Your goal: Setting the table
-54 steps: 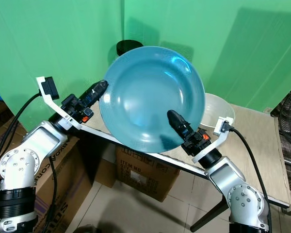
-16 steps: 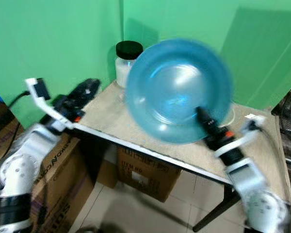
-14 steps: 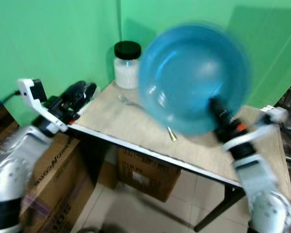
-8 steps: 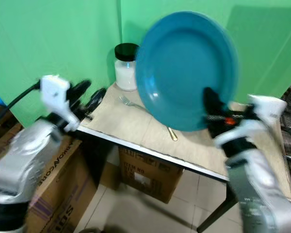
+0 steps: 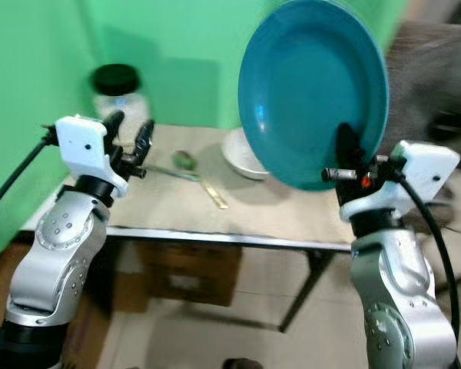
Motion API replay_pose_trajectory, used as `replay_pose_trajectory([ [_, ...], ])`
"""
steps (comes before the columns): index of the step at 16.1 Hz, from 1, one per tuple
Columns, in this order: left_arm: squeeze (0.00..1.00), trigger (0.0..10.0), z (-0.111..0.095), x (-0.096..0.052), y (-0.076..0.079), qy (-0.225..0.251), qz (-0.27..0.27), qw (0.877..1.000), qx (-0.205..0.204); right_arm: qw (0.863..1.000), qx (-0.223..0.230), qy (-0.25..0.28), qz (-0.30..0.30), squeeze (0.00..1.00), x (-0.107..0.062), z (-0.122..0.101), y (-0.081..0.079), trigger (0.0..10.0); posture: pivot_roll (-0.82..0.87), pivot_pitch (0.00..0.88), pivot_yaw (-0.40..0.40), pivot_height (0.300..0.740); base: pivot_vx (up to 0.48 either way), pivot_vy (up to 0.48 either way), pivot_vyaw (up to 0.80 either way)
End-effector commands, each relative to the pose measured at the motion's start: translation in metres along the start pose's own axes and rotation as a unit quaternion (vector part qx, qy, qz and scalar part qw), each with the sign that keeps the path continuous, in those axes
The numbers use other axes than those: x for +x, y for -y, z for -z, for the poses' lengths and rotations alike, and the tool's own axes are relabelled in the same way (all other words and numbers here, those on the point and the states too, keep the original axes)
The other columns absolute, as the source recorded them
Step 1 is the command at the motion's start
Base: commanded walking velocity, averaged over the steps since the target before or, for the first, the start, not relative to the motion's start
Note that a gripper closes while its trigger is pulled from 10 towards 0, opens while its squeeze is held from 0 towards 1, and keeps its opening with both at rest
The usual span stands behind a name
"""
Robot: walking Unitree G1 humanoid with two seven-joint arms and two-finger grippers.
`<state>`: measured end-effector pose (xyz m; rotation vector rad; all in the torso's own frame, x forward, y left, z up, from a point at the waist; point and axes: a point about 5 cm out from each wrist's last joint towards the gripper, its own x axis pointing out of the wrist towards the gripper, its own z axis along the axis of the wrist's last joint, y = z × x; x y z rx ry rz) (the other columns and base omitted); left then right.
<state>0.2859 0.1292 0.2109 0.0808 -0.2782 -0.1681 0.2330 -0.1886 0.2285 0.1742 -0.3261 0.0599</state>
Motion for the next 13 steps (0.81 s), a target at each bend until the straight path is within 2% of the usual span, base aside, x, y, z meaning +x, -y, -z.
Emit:
replay_pose_trajectory([
  [1, 0.00, 10.0, -0.001, -0.003, -0.006, -0.011, -0.030, 0.999, 0.002, 1.000, -0.010, 0.017, -0.005, 0.00, 0.003, -0.003, -0.003, 10.0, 0.01, 0.000, -0.070, 0.740, 0.000, 0.000, -0.80],
  [2, 0.00, 10.0, -0.002, -0.006, -0.007, -0.012, -0.021, 1.000, -0.009, 1.000, -0.002, 0.011, -0.007, 0.00, 0.003, -0.001, -0.006, 10.0, 0.01, 0.000, -0.074, 0.740, 0.000, 0.000, -0.80],
  [3, 0.00, 10.0, -0.005, -0.010, -0.004, -0.005, 0.018, 0.999, -0.028, 1.000, -0.006, 0.010, -0.010, 0.00, 0.003, 0.000, -0.008, 10.0, 0.01, 0.000, -0.074, 0.740, 0.000, 0.000, -0.80],
  [5, 0.00, 10.0, 0.001, -0.010, -0.010, -0.008, -0.004, 1.000, -0.003, 1.000, -0.016, 0.004, -0.021, 0.00, 0.003, 0.003, -0.011, 10.0, 0.01, 0.000, -0.072, 0.740, 0.000, 0.000, -0.80],
  [7, 0.00, 10.0, 0.002, -0.009, -0.012, -0.008, -0.025, 1.000, -0.017, 0.999, -0.022, 0.001, -0.030, 0.00, 0.003, 0.004, -0.014, 10.0, 0.00, 0.000, -0.069, 0.740, 0.000, 0.000, -0.80],
  [9, 0.00, 10.0, 0.003, -0.015, -0.015, -0.014, -0.018, 1.000, -0.009, 0.999, -0.033, -0.006, -0.040, 0.00, 0.001, 0.007, -0.017, 10.0, 0.02, 0.000, -0.082, 0.740, 0.000, 0.000, -0.80],
  [10, 0.00, 10.0, 0.007, -0.019, -0.018, -0.036, -0.010, 0.999, -0.018, 0.998, -0.037, -0.016, -0.041, 0.00, 0.001, 0.013, -0.018, 10.0, 0.02, 0.000, -0.087, 0.740, 0.000, 0.000, -0.80],
  [13, 0.00, 10.0, 0.015, -0.023, -0.012, -0.059, -0.004, 0.998, -0.018, 0.998, -0.035, -0.024, -0.042, 0.00, 0.000, 0.013, -0.018, 10.0, 0.03, 0.000, -0.095, 0.740, 0.000, 0.000, -0.80],
])
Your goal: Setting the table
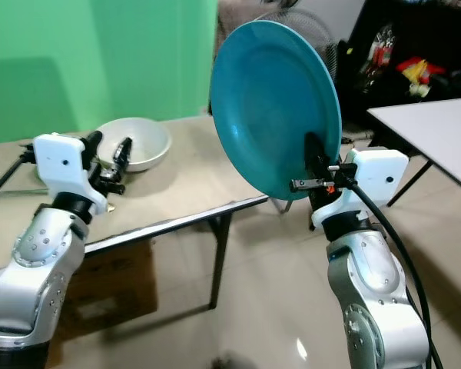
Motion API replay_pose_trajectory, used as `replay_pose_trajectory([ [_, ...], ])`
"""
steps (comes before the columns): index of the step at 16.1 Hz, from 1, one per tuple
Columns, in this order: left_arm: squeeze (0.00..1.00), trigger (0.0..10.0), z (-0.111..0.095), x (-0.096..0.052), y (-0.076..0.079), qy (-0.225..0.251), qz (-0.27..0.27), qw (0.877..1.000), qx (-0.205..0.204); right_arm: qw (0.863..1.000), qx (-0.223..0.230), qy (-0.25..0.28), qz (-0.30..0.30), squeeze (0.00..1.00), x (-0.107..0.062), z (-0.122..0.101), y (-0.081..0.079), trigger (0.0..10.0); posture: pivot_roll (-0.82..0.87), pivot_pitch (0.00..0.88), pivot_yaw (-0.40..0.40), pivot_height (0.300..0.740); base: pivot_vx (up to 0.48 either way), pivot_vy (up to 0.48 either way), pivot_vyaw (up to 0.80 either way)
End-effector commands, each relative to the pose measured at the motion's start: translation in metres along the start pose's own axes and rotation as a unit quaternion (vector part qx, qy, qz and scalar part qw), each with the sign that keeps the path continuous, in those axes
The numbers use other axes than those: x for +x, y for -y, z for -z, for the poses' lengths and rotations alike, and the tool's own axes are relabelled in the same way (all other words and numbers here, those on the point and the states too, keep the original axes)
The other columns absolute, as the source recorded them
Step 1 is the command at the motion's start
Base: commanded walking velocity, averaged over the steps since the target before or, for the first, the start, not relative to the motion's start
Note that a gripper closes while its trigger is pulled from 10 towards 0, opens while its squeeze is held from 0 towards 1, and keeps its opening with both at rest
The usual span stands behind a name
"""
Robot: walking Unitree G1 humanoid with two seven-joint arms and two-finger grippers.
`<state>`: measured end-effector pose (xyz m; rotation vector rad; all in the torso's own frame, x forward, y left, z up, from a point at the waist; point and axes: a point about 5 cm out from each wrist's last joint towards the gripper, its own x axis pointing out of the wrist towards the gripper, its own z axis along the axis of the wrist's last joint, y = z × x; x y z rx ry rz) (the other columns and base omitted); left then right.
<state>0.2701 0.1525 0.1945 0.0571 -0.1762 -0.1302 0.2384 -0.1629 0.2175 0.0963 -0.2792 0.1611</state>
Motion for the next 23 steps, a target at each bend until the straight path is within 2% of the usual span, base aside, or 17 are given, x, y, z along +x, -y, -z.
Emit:
replay_pose_trajectory([
  [1, 0.00, 10.0, 0.003, 0.000, 0.008, -0.008, 0.014, 1.000, -0.006, 1.000, -0.005, 0.004, 0.013, 0.00, -0.003, -0.002, 0.006, 10.0, 0.03, 0.000, -0.095, 0.740, 0.000, 0.000, -0.80],
  [4, 0.00, 10.0, -0.001, 0.002, 0.012, -0.005, 0.019, 1.000, -0.019, 1.000, -0.007, 0.008, 0.006, 0.00, -0.002, -0.006, 0.004, 10.0, 0.02, 0.000, -0.084, 0.740, 0.000, 0.000, -0.80],
  [7, 0.00, 10.0, -0.001, 0.003, 0.010, 0.007, -0.017, 0.999, -0.043, 1.000, -0.019, 0.007, 0.008, 0.00, -0.003, -0.004, 0.006, 10.0, 0.02, 0.000, -0.097, 0.740, 0.000, 0.000, -0.80],
  [10, 0.00, 10.0, 0.002, 0.003, 0.014, 0.007, -0.008, 0.999, -0.039, 1.000, -0.027, 0.003, 0.013, 0.00, -0.002, -0.003, 0.008, 10.0, 0.02, 0.000, -0.094, 0.740, 0.000, 0.000, -0.80],
  [12, 0.00, 10.0, 0.005, 0.001, 0.023, -0.012, 0.031, 0.999, -0.007, 0.999, 0.011, -0.004, 0.030, 0.00, -0.005, -0.002, 0.009, 10.0, 0.01, 0.000, -0.094, 0.740, 0.000, 0.000, -0.80],
  [13, 0.00, 10.0, 0.006, 0.000, 0.024, -0.012, 0.039, 0.999, -0.008, 0.999, 0.009, -0.004, 0.038, 0.00, -0.005, -0.001, 0.011, 10.0, 0.01, 0.000, -0.097, 0.740, 0.000, 0.000, -0.80],
  [16, 0.00, 10.0, 0.009, 0.004, 0.026, -0.024, 0.037, 0.998, -0.035, 0.999, -0.012, -0.013, 0.036, 0.00, -0.003, 0.000, 0.011, 10.0, -0.01, 0.000, -0.084, 0.740, 0.000, 0.000, -0.80],
  [20, 0.00, 10.0, 0.010, 0.004, 0.029, -0.014, 0.043, 0.999, -0.014, 0.998, -0.027, -0.016, 0.046, 0.00, -0.003, -0.001, 0.014, 10.0, -0.03, 0.000, -0.072, 0.740, 0.000, 0.000, -0.80],
  [23, 0.00, 10.0, 0.009, 0.006, 0.031, -0.013, 0.054, 0.998, -0.026, 0.996, -0.054, -0.030, 0.059, 0.00, -0.008, 0.003, 0.014, 10.0, -0.04, 0.000, -0.060, 0.740, 0.000, 0.000, -0.80],
])
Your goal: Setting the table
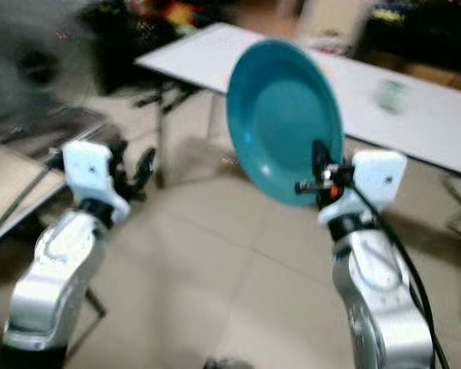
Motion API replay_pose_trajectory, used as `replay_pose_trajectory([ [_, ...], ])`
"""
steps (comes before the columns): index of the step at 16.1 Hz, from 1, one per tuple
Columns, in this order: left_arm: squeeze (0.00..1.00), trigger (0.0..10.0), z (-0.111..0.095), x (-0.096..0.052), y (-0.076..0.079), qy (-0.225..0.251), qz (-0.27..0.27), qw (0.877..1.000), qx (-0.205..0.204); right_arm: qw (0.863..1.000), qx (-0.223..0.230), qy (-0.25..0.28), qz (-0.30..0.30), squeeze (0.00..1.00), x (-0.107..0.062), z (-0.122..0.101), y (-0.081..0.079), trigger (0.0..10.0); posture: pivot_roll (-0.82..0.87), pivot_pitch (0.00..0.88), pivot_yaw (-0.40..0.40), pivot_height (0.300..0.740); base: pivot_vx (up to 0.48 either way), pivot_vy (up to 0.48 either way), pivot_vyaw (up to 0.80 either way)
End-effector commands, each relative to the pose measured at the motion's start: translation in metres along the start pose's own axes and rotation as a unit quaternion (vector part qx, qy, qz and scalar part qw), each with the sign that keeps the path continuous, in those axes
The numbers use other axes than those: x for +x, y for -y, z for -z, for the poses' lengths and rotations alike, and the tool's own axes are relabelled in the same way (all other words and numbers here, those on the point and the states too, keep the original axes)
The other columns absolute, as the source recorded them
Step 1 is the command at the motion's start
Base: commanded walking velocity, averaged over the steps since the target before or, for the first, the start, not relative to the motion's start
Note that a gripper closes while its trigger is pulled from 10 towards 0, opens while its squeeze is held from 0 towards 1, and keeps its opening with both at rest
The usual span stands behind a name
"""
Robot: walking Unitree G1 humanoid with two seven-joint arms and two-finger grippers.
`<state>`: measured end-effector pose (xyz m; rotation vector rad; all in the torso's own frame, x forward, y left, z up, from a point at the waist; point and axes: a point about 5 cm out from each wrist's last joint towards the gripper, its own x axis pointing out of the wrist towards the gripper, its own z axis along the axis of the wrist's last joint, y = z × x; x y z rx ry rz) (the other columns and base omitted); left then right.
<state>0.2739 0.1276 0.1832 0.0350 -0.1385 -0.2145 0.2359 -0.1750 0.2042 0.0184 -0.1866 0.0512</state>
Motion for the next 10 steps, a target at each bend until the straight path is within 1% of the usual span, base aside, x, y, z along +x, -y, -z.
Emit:
replay_pose_trajectory([
  [1, 0.00, 10.0, -0.0021, 0.0019, 0.0052, 0.005, 0.011, 1.000, -0.014, 1.000, -0.010, 0.016, 0.012, 0.00, -0.0015, -0.0066, 0.0028, 10.0, -0.04, 0.000, -0.058, 0.740, 0.000, 0.000, -0.80],
  [4, 0.00, 10.0, -0.0029, 0.0040, 0.0071, 0.009, 0.027, 0.999, -0.020, 1.000, -0.003, 0.009, 0.007, 0.00, -0.0020, -0.0056, 0.0027, 10.0, -0.04, 0.000, -0.060, 0.740, 0.000, 0.000, -0.80],
  [6, 0.00, 10.0, -0.0023, 0.0042, 0.0059, 0.007, 0.026, 0.999, -0.021, 1.000, 0.005, 0.003, 0.009, 0.00, -0.0013, -0.0045, 0.0032, 10.0, -0.04, 0.000, -0.066, 0.740, 0.000, 0.000, -0.71],
  [8, 0.00, 10.0, -0.0012, 0.0036, 0.0054, 0.004, 0.025, 0.999, -0.026, 1.000, 0.009, 0.002, 0.012, 0.00, -0.0009, -0.0036, 0.0042, 10.0, -0.03, 0.000, -0.068, 0.740, 0.000, 0.000, 0.00],
  [10, 0.00, 10.0, 0.0015, 0.0025, 0.0041, -0.003, 0.022, 0.999, -0.023, 1.000, 0.002, -0.001, 0.002, 0.00, -0.0006, -0.0022, 0.0024, 10.0, -0.03, 0.000, -0.072, 0.740, 0.249, 0.000, 0.00],
])
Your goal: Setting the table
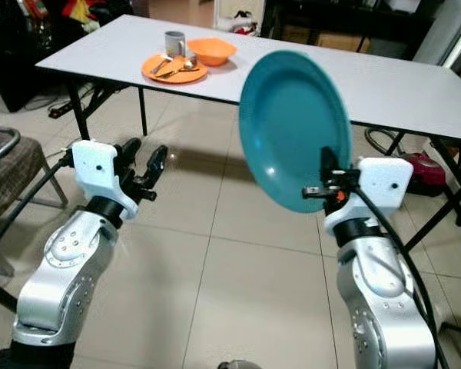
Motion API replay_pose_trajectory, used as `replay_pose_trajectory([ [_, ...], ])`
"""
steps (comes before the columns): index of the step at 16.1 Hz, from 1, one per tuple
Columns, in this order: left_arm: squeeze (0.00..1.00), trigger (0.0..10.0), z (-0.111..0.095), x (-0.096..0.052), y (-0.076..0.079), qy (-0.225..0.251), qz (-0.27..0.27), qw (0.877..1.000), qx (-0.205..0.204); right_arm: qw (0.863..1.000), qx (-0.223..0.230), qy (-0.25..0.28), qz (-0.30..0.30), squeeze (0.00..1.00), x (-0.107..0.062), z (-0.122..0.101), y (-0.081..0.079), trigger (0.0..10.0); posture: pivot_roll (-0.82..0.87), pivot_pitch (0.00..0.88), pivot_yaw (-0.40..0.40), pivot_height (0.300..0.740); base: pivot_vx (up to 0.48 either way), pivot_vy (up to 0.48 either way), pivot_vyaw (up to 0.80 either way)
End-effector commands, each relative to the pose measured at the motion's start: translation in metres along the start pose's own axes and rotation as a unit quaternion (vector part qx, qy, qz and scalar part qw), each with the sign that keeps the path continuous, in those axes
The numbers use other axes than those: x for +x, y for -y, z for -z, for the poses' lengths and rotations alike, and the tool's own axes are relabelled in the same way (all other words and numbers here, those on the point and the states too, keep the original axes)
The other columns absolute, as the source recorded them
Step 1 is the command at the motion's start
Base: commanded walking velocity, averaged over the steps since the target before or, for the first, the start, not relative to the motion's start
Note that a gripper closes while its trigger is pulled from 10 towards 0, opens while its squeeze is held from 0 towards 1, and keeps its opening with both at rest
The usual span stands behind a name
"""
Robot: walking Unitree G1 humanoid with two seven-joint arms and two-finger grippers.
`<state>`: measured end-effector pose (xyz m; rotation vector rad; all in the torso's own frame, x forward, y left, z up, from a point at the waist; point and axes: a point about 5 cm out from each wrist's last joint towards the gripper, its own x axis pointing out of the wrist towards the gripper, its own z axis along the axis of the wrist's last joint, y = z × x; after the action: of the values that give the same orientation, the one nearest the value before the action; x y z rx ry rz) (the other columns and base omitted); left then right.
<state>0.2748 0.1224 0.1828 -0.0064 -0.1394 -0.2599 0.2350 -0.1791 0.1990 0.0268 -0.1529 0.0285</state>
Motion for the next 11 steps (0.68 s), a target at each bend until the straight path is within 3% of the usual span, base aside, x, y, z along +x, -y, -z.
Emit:
replay_pose_trajectory([
  [1, 0.00, 10.0, 0.0022, -0.0001, -0.0019, -0.008, 0.001, 1.000, 0.002, 1.000, -0.002, 0.013, -0.010, 0.00, 0.0012, -0.0062, -0.0021, 10.0, -0.03, 0.000, -0.073, 0.740, 0.251, 0.000, 0.00],
  [3, 0.00, 10.0, 0.0028, -0.0001, -0.0035, -0.010, 0.002, 1.000, 0.006, 1.000, 0.002, 0.007, -0.006, 0.00, 0.0014, -0.0045, -0.0015, 10.0, -0.03, 0.000, -0.072, 0.740, 0.255, 0.000, 0.00],
  [9, 0.00, 10.0, 0.0028, 0.0016, -0.0020, -0.013, 0.009, 1.000, 0.005, 1.000, 0.003, 0.006, -0.005, 0.00, 0.0010, -0.0040, -0.0005, 10.0, -0.03, 0.000, -0.069, 0.740, 0.251, 0.000, -0.71],
  [11, 0.00, 10.0, 0.0033, 0.0020, -0.0026, -0.014, 0.009, 1.000, 0.009, 1.000, 0.003, 0.005, -0.005, 0.00, 0.0007, -0.0041, -0.0007, 10.0, -0.04, 0.000, -0.070, 0.740, 0.244, 0.000, 0.00],
])
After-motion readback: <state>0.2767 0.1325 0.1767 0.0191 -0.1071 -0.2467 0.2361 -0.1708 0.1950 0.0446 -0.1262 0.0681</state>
